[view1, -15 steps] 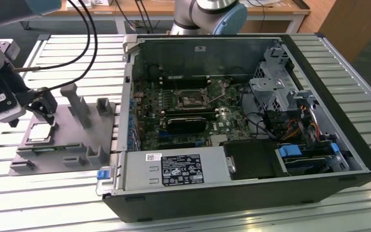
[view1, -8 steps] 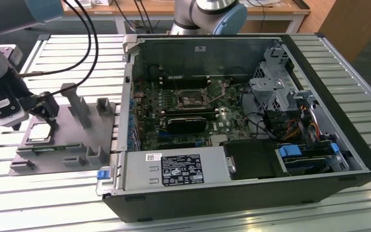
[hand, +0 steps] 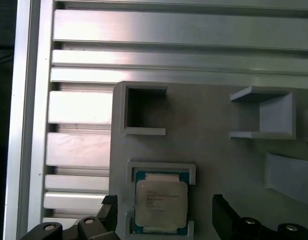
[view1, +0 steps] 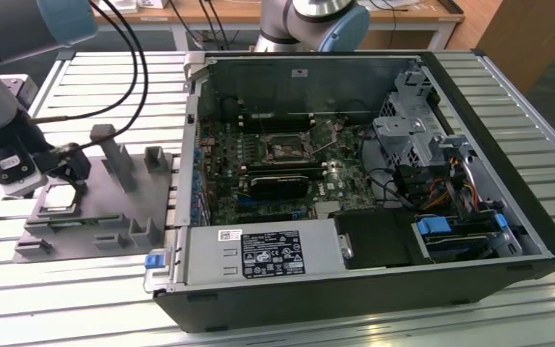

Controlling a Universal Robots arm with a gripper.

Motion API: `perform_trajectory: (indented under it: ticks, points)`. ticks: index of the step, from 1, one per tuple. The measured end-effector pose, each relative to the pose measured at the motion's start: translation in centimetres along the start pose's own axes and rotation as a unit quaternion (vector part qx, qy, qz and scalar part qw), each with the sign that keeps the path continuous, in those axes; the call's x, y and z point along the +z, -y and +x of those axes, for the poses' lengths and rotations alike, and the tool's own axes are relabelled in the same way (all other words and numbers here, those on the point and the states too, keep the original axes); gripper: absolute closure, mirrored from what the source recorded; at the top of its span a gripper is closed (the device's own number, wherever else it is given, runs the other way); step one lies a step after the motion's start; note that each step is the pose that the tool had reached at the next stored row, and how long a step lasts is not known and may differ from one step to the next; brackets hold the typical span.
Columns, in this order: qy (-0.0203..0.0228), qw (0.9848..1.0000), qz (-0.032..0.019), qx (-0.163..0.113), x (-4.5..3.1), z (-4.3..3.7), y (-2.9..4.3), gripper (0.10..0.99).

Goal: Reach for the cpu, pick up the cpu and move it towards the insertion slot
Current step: 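Pick up the cpu and move it towards the insertion slot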

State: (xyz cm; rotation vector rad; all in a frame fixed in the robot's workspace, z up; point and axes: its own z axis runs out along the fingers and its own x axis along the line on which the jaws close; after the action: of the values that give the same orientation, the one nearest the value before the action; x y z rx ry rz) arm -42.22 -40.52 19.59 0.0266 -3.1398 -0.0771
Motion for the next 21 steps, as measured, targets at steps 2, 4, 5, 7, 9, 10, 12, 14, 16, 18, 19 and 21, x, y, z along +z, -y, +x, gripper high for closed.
perform_trajectory:
  ticks: [2, 4, 5, 7, 9, 10, 12, 14, 16, 18, 19, 21]
  points:
    - [0.0001, 1.0000, -0.0018, 0.000, 0.29, 0.01, 0.02, 0.247]
    - [0.0001, 1.0000, -0.0018, 0.000, 0.64, 0.03, 0.04, 0.247]
    - [0.0001, 1.0000, -0.0018, 0.000, 0.84, 0.03, 0.05, 0.247]
    - [0.0000, 1.0000, -0.0019, 0.000, 1.14, 0.04, 0.06, 0.247]
    - [0.0001, 1.0000, -0.0021, 0.000, 1.33, 0.05, 0.07, 0.247]
    - [0.0000, 1.0000, -0.0021, 0.000, 1.34, 0.05, 0.07, 0.263]
    - [0.0000, 1.0000, -0.0024, 0.000, 1.34, 0.05, 0.07, 0.333]
    - [0.0000, 1.0000, -0.0024, 0.000, 1.34, 0.05, 0.07, 0.333]
    - [0.0000, 1.0000, -0.0025, 0.000, 1.34, 0.05, 0.07, 0.345]
    - [0.0001, 1.0000, -0.0026, 0.000, 1.35, 0.04, 0.07, 0.345]
    - [0.0001, 1.0000, -0.0027, 0.000, 1.35, 0.04, 0.07, 0.416]
    - [0.0001, 1.0000, -0.0033, 0.000, 1.35, 0.04, 0.07, 0.416]
